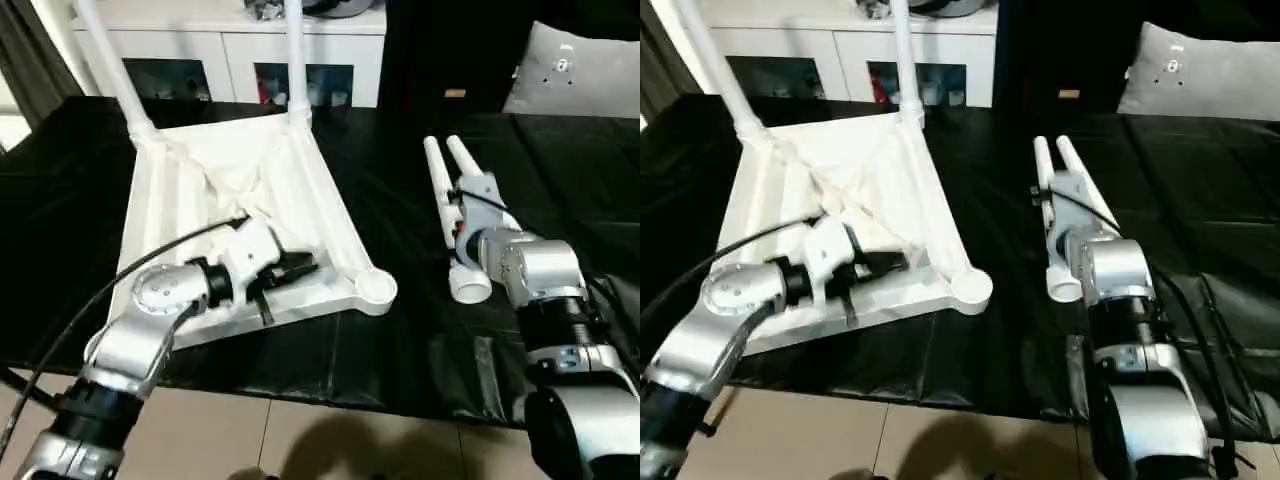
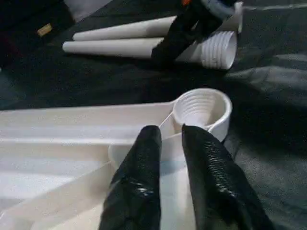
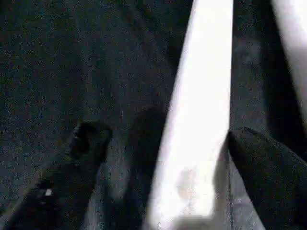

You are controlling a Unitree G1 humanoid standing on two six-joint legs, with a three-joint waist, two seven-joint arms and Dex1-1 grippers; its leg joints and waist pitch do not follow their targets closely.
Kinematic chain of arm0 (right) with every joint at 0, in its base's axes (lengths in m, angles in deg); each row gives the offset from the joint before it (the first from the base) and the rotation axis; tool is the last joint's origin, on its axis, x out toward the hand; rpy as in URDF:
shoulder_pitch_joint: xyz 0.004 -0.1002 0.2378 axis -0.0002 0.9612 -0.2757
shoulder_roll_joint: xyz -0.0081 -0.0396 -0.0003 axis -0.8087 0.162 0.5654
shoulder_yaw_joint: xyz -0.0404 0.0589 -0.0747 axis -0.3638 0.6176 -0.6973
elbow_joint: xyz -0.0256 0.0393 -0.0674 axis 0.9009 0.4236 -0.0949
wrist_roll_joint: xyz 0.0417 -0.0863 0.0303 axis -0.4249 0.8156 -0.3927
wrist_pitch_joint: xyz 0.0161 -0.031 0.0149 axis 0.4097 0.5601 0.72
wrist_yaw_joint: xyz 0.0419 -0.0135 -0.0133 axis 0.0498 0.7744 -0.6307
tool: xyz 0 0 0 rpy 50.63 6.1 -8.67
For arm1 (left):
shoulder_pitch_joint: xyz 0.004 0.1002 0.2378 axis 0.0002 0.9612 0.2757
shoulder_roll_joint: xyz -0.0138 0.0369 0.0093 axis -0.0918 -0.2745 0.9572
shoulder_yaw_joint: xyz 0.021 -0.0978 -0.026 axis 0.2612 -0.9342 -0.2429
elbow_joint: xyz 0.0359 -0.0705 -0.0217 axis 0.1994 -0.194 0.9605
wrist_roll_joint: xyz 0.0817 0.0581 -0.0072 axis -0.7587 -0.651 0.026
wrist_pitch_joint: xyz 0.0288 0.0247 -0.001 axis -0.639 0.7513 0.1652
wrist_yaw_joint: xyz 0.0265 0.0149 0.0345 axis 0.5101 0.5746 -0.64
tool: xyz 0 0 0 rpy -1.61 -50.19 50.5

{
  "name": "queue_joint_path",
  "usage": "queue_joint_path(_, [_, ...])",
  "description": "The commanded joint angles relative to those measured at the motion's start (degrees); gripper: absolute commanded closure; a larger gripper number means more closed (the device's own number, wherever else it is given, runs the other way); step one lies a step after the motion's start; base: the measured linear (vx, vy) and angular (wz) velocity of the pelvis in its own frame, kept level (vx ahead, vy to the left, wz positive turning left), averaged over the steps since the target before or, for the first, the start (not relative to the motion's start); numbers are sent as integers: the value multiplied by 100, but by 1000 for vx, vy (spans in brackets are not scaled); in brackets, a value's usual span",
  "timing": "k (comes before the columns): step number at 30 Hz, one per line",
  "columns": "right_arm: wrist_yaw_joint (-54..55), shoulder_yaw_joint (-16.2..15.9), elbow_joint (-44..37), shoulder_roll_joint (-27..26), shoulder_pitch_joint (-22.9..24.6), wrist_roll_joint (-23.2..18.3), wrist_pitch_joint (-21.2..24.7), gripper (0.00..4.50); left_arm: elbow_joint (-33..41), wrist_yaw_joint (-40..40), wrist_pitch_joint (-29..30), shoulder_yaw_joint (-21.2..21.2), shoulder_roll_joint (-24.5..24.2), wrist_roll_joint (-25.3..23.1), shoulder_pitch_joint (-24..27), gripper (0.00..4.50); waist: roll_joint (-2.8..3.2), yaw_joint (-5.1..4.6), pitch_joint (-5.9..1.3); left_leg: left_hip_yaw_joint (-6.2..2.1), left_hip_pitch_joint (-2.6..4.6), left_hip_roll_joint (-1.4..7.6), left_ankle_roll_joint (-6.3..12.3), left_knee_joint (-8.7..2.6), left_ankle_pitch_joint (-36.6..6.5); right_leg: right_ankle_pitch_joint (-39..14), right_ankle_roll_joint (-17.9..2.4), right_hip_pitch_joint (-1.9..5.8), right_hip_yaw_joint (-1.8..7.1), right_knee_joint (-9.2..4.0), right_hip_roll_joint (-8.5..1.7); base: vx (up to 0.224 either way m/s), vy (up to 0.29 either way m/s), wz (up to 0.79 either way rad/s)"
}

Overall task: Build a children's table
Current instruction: Pick table leg

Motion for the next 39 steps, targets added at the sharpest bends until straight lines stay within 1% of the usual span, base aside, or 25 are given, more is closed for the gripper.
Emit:
queue_joint_path(1, [-73,23,278,61,-108,-51,173,66,209,122,257,92,-79,80,12,311,-65,-5,-374,-33,27,234,34,-365,-571,-1036,-1101,362,303,-380,-430,0,0,0])
queue_joint_path(2, [-72,26,344,71,-128,-44,198,83,284,121,334,92,-81,95,27,294,-58,3,-372,-28,22,225,30,-358,-577,-1085,-1083,359,307,-390,-432,0,0,0])
queue_joint_path(3, [-75,24,376,78,-135,-40,213,83,327,115,378,87,-78,109,37,294,-64,-3,-378,-26,29,233,19,-356,-568,-1064,-1086,359,310,-380,-436,0,0,0])
queue_joint_path(5, [-93,13,474,109,-154,-32,281,97,484,101,541,84,-93,163,73,275,-63,3,-381,-26,23,228,31,-352,-514,-1007,-1100,363,308,-374,-429,0,0,0])
queue_joint_path(6, [-128,-20,507,144,-157,-22,343,97,520,95,586,89,-101,167,78,275,-66,-1,-381,-25,15,225,43,-348,-481,-961,-1104,364,307,-373,-425,0,0,0])
queue_joint_path(7, [-168,-48,532,176,-156,-17,397,121,551,91,621,95,-109,169,84,257,-67,-1,-384,-25,20,223,52,-344,-481,-961,-1112,365,302,-373,-421,0,0,0])
queue_joint_path(8, [-217,-58,551,202,-150,-28,427,129,574,95,639,104,-118,165,94,241,-66,0,-376,-23,17,222,66,-345,-503,-992,-1108,363,299,-380,-413,0,0,0])
queue_joint_path(10, [-299,-64,600,243,-157,-51,461,136,609,111,681,114,-132,153,106,235,-60,2,-378,-22,22,223,66,-342,-534,-1047,-1084,357,298,-388,-416,0,0,0])
queue_joint_path(13, [-585,-110,682,387,-154,-111,531,171,714,123,791,146,-182,139,125,200,-59,9,-378,-24,27,230,69,-341,-576,-1073,-1083,359,294,-390,-409,0,0,0])
queue_joint_path(14, [-660,-154,703,441,-153,-101,542,171,727,109,814,161,-203,120,125,200,-58,14,-376,-21,27,222,74,-336,-591,-1110,-1088,359,291,-393,-409,0,0,0])
queue_joint_path(15, [-667,-159,708,450,-152,-97,539,193,729,114,819,167,-211,116,127,182,-60,18,-378,-21,25,222,75,-336,-586,-1122,-1085,364,292,-397,-413,0,0,0])
queue_joint_path(16, [-706,-190,731,499,-149,-73,525,193,747,152,845,207,-258,90,140,182,-66,22,-383,-24,21,222,79,-335,-551,-1111,-1080,366,288,-391,-412,0,0,0])
queue_joint_path(19, [-756,-219,733,534,-142,-54,540,222,767,162,865,213,-268,97,155,147,-67,19,-381,-22,19,216,78,-331,-564,-1174,-1067,363,286,-401,-408,0,0,0])
queue_joint_path(23, [-826,-249,738,570,-110,-38,536,243,817,159,922,221,-283,117,166,130,-63,19,-380,-25,21,221,83,-330,-572,-1181,-1081,358,282,-401,-408,0,0,0])
queue_joint_path(25, [-849,-263,744,575,-94,-37,521,257,827,153,939,229,-291,119,165,99,-62,22,-381,-26,22,220,79,-330,-588,-1201,-1078,359,281,-402,-407,0,0,0])
queue_joint_path(28, [-872,-273,743,590,-69,-56,487,258,836,144,951,259,-310,86,163,94,-55,24,-380,-29,23,221,75,-332,-589,-1190,-1085,358,280,-401,-409,0,0,0])
queue_joint_path(29, [-869,-267,740,590,-67,-59,480,261,834,139,947,261,-311,79,162,73,-51,23,-383,-30,24,221,72,-331,-590,-1190,-1083,359,277,-400,-408,0,0,0])
queue_joint_path(31, [-779,-120,707,576,-52,-112,332,262,804,98,917,269,-303,29,150,56,-47,21,-379,-30,25,219,61,-332,-633,-1235,-1070,358,280,-410,-411,0,0,0])
queue_joint_path(32, [-670,100,694,559,-80,-196,169,262,776,51,882,256,-275,1,133,56,-52,20,-381,-27,25,216,60,-330,-635,-1242,-1058,360,284,-414,-412,0,0,0])
queue_joint_path(33, [-650,209,652,560,-85,-252,54,262,757,4,867,243,-246,-15,118,54,-58,21,-385,-29,27,217,56,-330,-624,-1248,-1047,360,286,-411,-417,0,0,0])
queue_joint_path(35, [-556,529,578,530,-104,-436,-158,264,723,-86,856,216,-189,-30,88,23,-56,22,-388,-31,27,219,61,-330,-610,-1234,-1035,360,287,-414,-419,0,0,0])
queue_joint_path(36, [-538,621,554,524,-104,-496,-231,264,705,-125,826,209,-170,-47,74,23,-62,21,-399,-28,21,209,73,-323,-548,-1144,-1049,371,283,-403,-411,0,0,0])
queue_joint_path(37, [-551,739,484,509,-80,-586,-437,264,664,-197,780,192,-131,-73,47,14,-64,19,-403,-26,10,212,105,-318,-509,-1056,-1063,375,284,-398,-412,0,0,0])
queue_joint_path(38, [-560,983,334,444,-27,-772,-826,264,579,-334,734,141,-42,-94,-5,14,-43,23,-407,-30,11,207,114,-313,-479,-1009,-1074,377,281,-389,-410,0,0,0])
queue_joint_path(39, [-566,1052,296,426,-15,-830,-906,264,555,-380,725,122,-14,-98,-22,12,-57,17,-410,-18,2,207,152,-306,-480,-947,-1073,377,286,-394,-419,0,0,0])
